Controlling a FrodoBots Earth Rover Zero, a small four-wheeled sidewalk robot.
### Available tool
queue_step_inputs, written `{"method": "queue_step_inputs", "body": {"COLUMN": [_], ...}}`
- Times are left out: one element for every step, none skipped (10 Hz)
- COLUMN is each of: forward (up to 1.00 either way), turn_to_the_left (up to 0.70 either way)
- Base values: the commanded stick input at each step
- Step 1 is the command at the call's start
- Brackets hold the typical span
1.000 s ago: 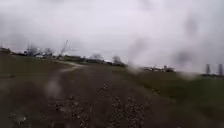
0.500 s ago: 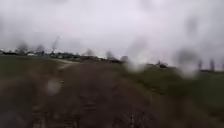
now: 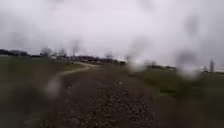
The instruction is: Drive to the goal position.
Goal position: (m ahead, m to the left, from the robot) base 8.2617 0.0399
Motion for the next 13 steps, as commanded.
{"method": "queue_step_inputs", "body": {"forward": [1.00, 1.00, 1.00, 1.00, 1.00, 1.00, 1.00, 1.00, 1.00, 1.00, 1.00, 1.00, 1.00], "turn_to_the_left": [0.00, 0.00, 0.00, 0.00, 0.00, 0.00, 0.00, 0.00, 0.00, 0.00, 0.00, 0.00, 0.00]}}
